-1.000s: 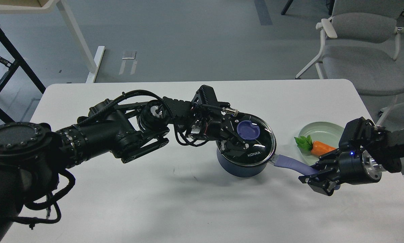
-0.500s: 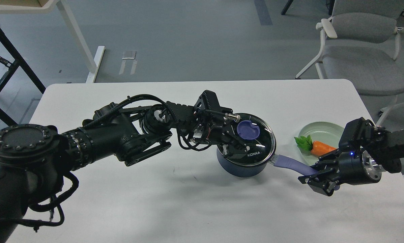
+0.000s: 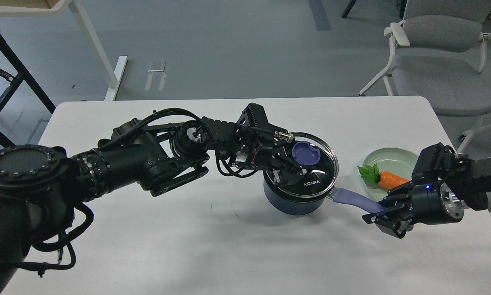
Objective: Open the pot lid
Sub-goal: 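Lift the glass lid off the saucepan and carry it toward the left arm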
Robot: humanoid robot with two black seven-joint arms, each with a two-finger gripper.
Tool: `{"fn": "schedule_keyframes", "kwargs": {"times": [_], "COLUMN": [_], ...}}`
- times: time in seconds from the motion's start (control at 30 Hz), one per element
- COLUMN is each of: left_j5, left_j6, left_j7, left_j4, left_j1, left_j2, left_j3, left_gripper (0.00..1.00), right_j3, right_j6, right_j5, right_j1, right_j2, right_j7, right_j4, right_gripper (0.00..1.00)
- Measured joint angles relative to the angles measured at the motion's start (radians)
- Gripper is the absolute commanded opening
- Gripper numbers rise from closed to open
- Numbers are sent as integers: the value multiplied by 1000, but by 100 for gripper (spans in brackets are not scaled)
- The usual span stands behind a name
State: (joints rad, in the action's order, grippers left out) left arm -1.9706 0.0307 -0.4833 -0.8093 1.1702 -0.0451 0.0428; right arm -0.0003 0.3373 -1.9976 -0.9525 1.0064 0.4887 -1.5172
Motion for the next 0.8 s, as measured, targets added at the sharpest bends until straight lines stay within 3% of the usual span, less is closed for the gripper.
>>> {"fn": "schedule_keyframes", "kwargs": {"times": [0.2, 0.43, 0.8], "left_j5": [76, 99, 97], "left_j6": [-6, 10, 228], "left_j7": [0, -5, -5], "left_j4": [-154, -340, -388], "left_j1": [18, -11, -262], "left_j2": [-172, -466, -764], "left_j3": [0, 3, 6], "left_gripper": [36, 36, 37], "right_j3": [-3, -3, -3], "right_j6": [0, 0, 0], "right_j5": [2, 2, 2], "right_j1": [0, 0, -4], "right_j2": [6, 7, 6], "right_j7": [0, 0, 0], "right_j4": [0, 0, 0], "right_gripper": [33, 33, 33]}}
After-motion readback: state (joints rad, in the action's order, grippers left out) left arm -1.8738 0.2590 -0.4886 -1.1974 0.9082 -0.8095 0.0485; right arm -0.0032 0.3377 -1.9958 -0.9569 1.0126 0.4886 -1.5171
